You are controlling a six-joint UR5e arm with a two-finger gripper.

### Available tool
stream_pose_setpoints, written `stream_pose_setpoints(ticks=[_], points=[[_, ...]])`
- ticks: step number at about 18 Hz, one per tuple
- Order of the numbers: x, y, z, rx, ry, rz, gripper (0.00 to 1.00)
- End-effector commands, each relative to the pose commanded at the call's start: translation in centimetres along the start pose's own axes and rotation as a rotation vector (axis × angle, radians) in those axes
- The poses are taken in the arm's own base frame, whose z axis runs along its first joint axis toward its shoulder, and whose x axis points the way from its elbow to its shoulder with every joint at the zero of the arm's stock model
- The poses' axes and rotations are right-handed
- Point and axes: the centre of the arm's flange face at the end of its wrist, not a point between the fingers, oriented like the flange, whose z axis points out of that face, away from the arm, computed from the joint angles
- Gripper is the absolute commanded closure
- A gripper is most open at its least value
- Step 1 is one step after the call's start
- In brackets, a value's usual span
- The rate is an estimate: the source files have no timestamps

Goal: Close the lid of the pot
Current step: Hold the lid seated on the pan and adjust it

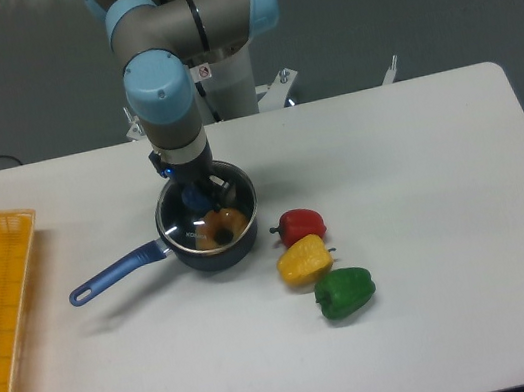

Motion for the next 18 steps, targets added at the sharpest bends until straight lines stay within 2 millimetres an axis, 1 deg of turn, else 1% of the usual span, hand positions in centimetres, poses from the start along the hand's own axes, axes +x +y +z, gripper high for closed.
stream_pose_setpoints(ticks=[10,18], points=[[0.13,-0.26,0.02,0.002,-0.004,-0.008,0.39],[0.29,-0.70,0.61,-0.001,-0.001,-0.014,0.39]])
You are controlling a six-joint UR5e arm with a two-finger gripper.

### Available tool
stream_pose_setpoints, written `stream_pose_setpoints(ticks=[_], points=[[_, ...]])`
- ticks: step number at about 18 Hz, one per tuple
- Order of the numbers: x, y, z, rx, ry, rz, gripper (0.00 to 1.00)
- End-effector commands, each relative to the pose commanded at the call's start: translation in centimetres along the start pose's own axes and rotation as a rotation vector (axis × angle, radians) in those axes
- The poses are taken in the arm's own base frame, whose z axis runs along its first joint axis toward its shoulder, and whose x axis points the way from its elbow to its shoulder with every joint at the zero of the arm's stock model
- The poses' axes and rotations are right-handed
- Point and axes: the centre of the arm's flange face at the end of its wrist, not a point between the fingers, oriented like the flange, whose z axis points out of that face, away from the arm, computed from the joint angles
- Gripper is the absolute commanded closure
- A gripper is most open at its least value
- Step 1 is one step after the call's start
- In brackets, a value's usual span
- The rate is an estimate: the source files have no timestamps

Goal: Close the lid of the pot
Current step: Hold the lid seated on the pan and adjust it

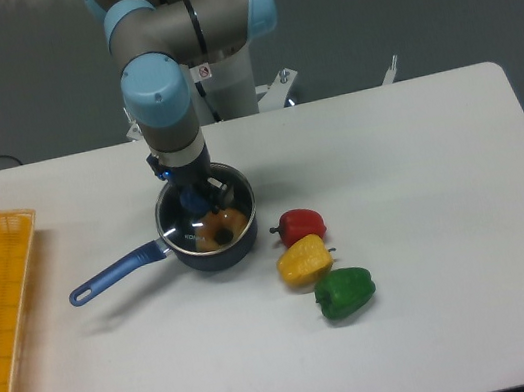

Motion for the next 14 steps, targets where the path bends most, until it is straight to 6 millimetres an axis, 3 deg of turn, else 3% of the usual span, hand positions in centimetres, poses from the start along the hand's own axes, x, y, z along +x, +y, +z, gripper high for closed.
stream_pose_setpoints(ticks=[14], points=[[0.18,-0.12,0.00,-0.001,-0.001,0.005,0.32]])
